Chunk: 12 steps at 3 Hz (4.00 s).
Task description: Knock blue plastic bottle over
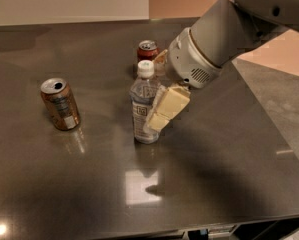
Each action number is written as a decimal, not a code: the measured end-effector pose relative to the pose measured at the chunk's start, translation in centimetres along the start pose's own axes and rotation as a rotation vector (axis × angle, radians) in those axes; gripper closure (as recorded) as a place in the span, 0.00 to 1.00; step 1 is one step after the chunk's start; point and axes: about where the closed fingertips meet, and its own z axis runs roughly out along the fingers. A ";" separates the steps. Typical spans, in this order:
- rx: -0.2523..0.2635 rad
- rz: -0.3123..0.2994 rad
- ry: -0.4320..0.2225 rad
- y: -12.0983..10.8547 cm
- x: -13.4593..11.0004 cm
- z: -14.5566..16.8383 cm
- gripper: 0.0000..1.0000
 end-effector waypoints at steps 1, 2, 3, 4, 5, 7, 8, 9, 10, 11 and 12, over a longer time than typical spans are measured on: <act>0.014 -0.003 -0.014 -0.5 -0.2 0.3 0.41; 0.024 0.013 -0.019 -1.6 -0.1 -0.3 0.64; 0.038 0.004 0.046 -3.4 -0.1 -2.2 0.88; 0.031 -0.054 0.188 -4.4 0.5 -4.3 1.00; -0.011 -0.132 0.355 -4.6 1.9 -5.6 1.00; -0.120 -0.278 0.546 -4.0 3.9 -4.6 0.82; -0.170 -0.333 0.590 -3.6 4.5 -3.1 0.59; -0.215 -0.368 0.614 -3.2 5.0 -1.8 0.35; -0.179 -0.378 0.596 -4.1 4.5 -1.3 0.13; -0.151 -0.387 0.582 -4.7 4.1 -0.9 0.00; -0.151 -0.387 0.582 -4.7 4.1 -0.9 0.00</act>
Offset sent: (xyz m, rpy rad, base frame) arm 0.0321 -0.0114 0.0132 0.0363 -0.0098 -0.0523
